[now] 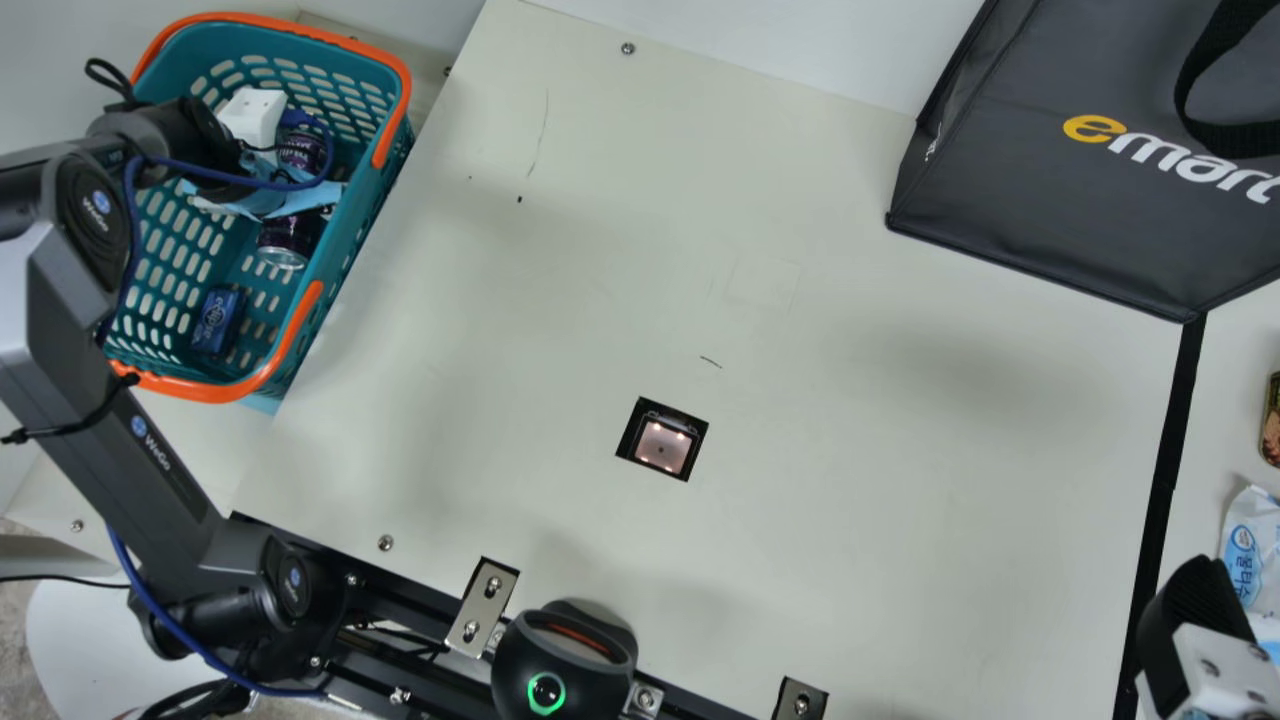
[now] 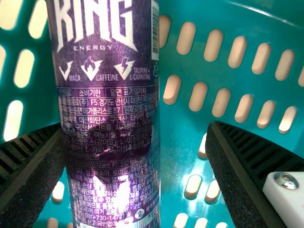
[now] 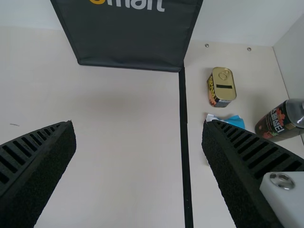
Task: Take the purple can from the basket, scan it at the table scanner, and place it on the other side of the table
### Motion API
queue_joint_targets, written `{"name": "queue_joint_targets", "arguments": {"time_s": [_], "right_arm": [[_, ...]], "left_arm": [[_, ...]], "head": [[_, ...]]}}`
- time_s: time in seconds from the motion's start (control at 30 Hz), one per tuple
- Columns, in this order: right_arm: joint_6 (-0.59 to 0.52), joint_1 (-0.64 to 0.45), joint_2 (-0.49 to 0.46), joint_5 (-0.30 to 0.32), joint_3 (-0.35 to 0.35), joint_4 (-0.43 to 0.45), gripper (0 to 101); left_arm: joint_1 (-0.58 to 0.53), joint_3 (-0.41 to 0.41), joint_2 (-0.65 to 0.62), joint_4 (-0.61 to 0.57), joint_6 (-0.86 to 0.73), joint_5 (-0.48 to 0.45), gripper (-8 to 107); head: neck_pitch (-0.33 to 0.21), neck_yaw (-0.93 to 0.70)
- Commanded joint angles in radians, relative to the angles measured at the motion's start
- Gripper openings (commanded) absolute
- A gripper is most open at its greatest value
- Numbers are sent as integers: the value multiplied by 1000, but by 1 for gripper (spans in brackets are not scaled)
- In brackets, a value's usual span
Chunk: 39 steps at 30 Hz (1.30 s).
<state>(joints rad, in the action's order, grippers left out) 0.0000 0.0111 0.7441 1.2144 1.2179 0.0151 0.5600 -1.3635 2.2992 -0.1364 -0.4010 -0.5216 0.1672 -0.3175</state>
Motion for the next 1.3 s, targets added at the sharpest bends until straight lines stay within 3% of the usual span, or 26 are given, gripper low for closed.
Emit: {"name": "queue_joint_targets", "arguments": {"time_s": [0.0,0.43,0.93,1.27], "right_arm": [[0,0,0,0,0,0,95],[0,0,0,0,0,0,95],[0,0,0,0,0,0,95],[0,0,0,0,0,0,95]], "left_arm": [[-5,-25,11,16,28,-46,90],[-5,-72,50,9,49,-120,90],[12,22,-19,-30,15,-39,-8],[37,182,-204,-94,-22,45,-8]], "head": [[-29,-4],[-29,-4],[-29,-4],[-29,-4]]}}
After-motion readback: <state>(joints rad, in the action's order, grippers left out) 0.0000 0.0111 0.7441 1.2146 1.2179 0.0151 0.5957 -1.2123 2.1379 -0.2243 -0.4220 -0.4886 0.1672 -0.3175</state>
